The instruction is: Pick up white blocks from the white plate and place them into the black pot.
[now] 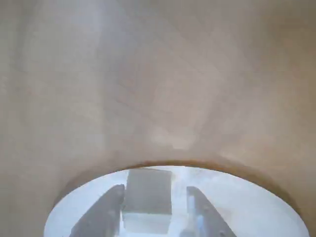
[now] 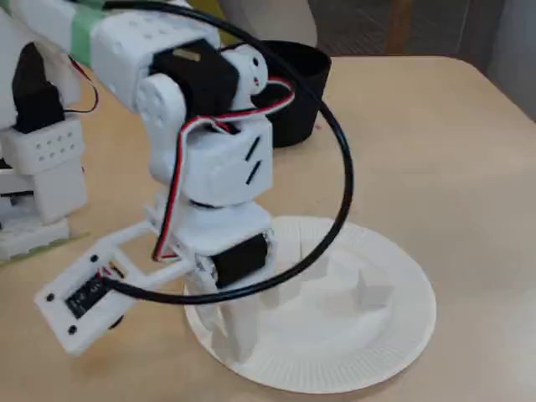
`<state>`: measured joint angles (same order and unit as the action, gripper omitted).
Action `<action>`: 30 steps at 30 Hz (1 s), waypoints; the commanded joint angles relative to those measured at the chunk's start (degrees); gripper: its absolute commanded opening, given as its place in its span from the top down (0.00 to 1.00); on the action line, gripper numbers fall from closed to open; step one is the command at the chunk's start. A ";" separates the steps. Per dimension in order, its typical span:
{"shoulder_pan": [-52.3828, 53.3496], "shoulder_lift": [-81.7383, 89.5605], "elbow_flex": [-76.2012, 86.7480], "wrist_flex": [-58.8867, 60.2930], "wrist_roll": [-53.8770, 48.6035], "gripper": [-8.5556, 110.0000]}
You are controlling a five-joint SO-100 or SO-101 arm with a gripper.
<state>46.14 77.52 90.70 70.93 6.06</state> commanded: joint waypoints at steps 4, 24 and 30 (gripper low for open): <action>-0.26 -2.11 -3.43 -2.99 0.09 0.91; -25.66 10.81 -21.45 10.81 12.57 0.95; -48.96 11.69 -38.94 14.94 7.82 0.95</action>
<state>8.26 85.78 60.12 85.17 17.58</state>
